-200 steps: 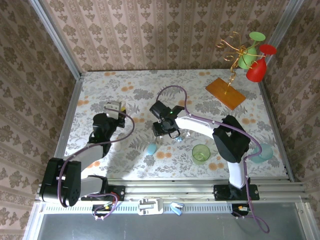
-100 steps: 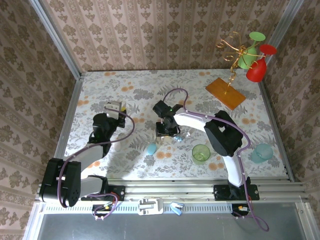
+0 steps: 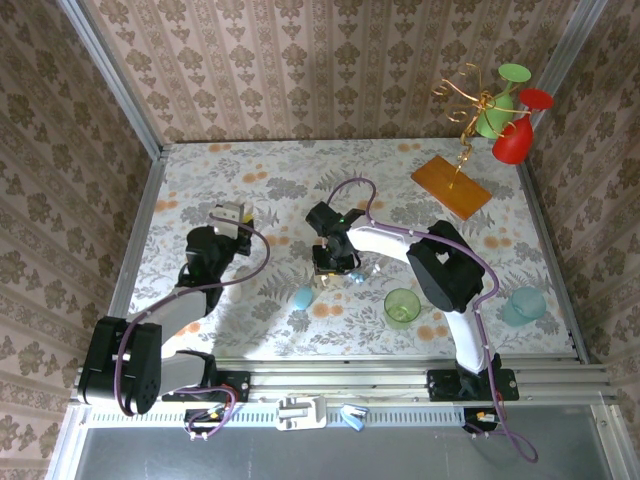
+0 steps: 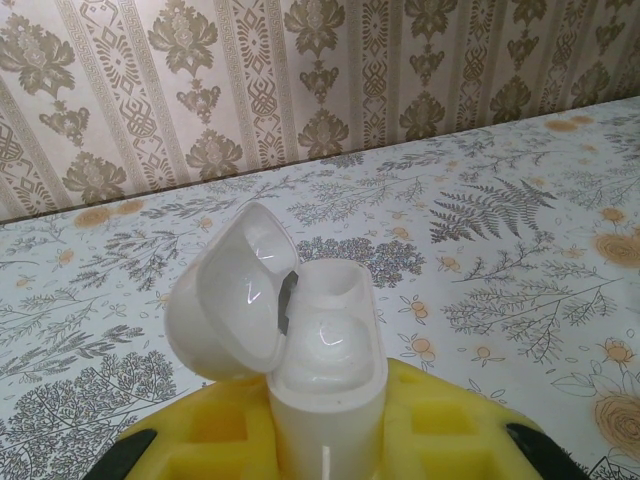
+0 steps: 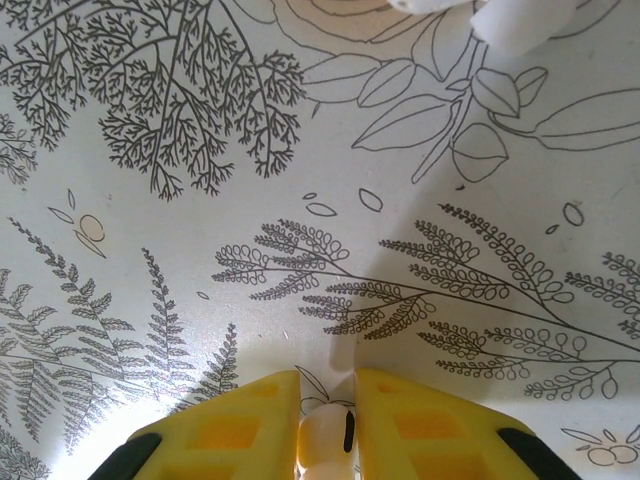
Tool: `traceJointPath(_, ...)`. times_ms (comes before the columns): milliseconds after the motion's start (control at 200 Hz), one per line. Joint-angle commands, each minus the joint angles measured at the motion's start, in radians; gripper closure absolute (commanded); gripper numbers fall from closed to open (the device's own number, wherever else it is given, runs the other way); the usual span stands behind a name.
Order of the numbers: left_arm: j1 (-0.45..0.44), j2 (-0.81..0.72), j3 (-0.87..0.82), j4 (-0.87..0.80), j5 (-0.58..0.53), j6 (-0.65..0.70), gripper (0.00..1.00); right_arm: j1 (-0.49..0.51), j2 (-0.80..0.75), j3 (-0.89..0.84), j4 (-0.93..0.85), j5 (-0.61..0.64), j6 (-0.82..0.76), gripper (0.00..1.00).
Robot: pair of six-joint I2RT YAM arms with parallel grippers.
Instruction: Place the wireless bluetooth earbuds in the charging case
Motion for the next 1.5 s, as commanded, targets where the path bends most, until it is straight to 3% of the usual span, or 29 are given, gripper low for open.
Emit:
traceJointPath(0,-0.007,-0.016,0.000,0.028,0.012,0.022,1.00,0.002,-0.024,-0.003,-0.035,-0.003,0.000,0.74)
traceJointPath(75,-0.008,-0.016,0.002,0.027,0.012,0.022,1.00,0.002,-0.037,-0.014,-0.040,-0.011,0.003,0.69)
traceJointPath(205,-0.008,-0.010,0.004,0.027,0.012,0.024,1.00,0.003,-0.060,-0.055,-0.004,-0.046,0.026,0.70)
traceJointPath(600,-0.012,0.004,0.008,0.042,0.017,0.022,1.00,0.002,-0.064,-0.070,0.020,-0.030,0.004,0.83)
traceJointPath(900,-0.013,-0.012,0.000,0.039,0.019,0.025,1.00,-0.009,-0.255,-0.260,0.346,0.010,-0.267,0.88)
traceJointPath(1120,-0.015,-0.027,-0.008,0.035,0.037,0.034,1.00,-0.035,-0.419,-0.477,0.662,-0.210,-0.556,0.86)
traceJointPath(1300,-0.018,-0.035,-0.016,0.048,0.069,0.045,1.00,-0.037,-0.521,-0.542,0.703,-0.263,-0.736,0.85)
traceJointPath(1495,-0.046,-0.022,-0.033,0.131,0.170,0.075,1.00,-0.053,-0.571,-0.551,0.711,-0.319,-0.737,0.86)
